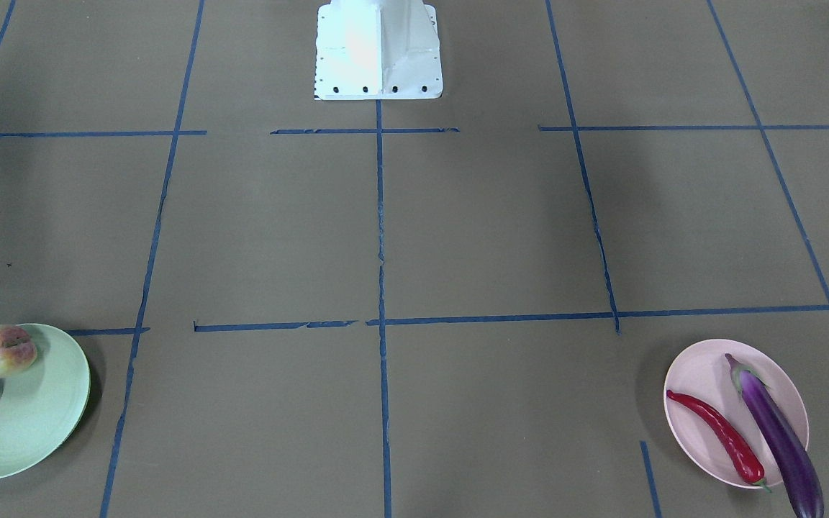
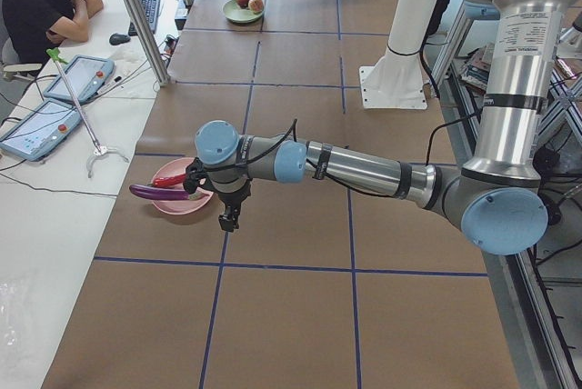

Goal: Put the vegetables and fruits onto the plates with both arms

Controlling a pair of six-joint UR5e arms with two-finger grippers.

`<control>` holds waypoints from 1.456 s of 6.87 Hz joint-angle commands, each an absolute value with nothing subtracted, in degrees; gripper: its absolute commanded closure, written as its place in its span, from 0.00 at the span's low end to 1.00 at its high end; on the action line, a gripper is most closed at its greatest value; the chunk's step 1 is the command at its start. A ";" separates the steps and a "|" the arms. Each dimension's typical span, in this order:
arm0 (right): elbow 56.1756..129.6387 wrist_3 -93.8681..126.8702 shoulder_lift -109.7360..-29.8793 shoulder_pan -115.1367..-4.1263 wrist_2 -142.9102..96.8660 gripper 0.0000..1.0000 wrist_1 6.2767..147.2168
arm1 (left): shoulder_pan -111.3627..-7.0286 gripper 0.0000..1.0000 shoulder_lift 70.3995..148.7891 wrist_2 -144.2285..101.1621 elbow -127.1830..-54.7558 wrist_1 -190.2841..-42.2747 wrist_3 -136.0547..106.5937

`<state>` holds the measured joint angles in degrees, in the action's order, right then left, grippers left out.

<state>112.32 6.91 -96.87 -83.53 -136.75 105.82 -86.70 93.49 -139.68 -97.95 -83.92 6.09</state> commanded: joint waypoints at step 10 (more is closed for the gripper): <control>112.06 7.38 -103.80 -82.27 -137.20 0.00 96.24 | -86.83 0.00 89.91 -132.80 -98.00 -80.01 10.89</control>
